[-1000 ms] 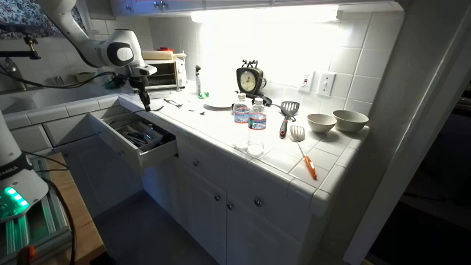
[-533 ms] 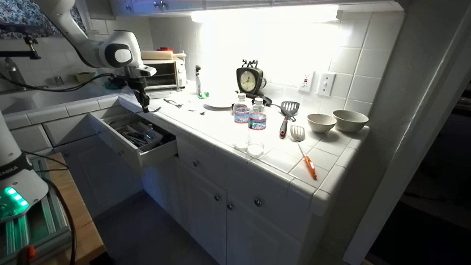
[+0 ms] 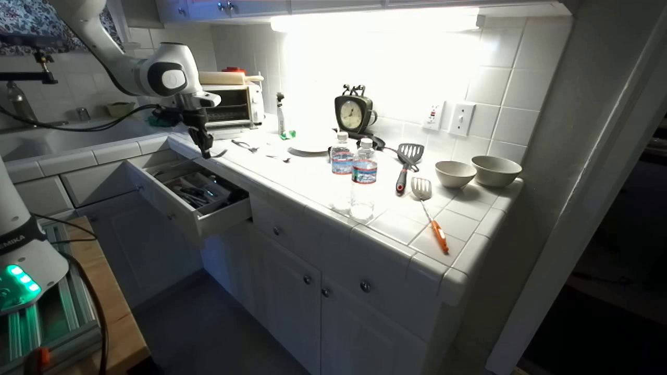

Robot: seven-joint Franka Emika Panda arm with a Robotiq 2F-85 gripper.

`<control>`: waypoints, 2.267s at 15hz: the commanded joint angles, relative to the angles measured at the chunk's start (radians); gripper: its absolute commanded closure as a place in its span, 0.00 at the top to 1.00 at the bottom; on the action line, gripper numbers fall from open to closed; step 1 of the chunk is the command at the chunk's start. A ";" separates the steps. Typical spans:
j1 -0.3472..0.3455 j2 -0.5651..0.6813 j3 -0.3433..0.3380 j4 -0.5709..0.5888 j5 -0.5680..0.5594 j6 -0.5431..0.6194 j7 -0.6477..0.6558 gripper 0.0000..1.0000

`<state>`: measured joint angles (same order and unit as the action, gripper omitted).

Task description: Put the fork inside the drawer

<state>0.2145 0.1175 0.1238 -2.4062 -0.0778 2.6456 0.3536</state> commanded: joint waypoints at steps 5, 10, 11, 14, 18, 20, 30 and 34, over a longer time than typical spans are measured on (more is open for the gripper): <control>-0.025 0.013 0.048 -0.036 0.028 0.105 -0.428 0.02; -0.061 0.072 0.124 -0.029 0.103 0.152 -0.744 0.02; -0.075 0.083 0.148 -0.026 0.128 0.158 -0.814 0.02; -0.079 0.087 0.160 -0.024 0.108 0.144 -0.819 0.08; -0.108 0.099 0.192 -0.029 0.125 0.169 -0.923 0.02; -0.120 0.113 0.205 -0.026 0.119 0.206 -0.995 0.02; -0.189 0.245 0.323 0.020 0.078 0.284 -1.357 0.02; -0.153 0.278 0.274 0.029 -0.013 0.331 -1.368 0.02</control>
<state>0.0461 0.3559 0.4245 -2.3993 -0.0176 2.9265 -0.9989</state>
